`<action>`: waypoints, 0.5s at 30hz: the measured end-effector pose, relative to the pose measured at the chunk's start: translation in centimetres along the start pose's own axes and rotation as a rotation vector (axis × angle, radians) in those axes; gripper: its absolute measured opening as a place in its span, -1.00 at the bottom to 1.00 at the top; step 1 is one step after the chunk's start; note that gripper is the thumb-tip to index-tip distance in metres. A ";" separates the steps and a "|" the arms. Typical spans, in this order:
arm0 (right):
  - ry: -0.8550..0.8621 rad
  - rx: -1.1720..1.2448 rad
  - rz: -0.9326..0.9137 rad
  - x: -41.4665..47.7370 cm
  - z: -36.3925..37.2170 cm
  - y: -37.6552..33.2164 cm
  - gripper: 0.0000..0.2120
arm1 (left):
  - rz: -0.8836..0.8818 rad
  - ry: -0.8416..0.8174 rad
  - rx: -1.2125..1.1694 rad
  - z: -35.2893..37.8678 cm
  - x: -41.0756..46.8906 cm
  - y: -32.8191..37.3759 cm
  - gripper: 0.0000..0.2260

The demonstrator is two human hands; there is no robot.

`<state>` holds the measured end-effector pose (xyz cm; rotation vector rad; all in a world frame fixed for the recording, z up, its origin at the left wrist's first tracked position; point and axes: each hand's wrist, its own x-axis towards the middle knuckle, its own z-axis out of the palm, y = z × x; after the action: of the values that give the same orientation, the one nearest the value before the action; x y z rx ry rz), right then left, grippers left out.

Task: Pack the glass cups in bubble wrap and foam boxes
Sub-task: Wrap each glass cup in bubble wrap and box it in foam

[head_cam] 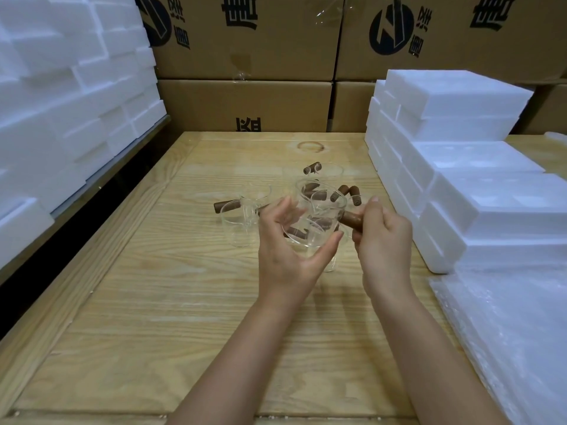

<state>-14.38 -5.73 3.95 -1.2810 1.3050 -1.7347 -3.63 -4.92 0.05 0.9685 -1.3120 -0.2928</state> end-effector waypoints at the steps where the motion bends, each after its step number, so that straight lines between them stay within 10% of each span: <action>1: 0.012 -0.024 -0.043 -0.2 0.0 -0.1 -0.55 | -0.002 0.003 0.007 0.1 0.0 0.0 -0.33; 15: -0.079 -0.020 -0.561 -1.8 0.7 -1.0 -0.86 | -0.426 -0.096 -0.458 -0.2 1.3 1.1 -0.49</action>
<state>-13.07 -4.10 4.32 -1.8333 0.9725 -2.0091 -3.42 -5.05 1.78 0.8365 -1.0468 -0.9346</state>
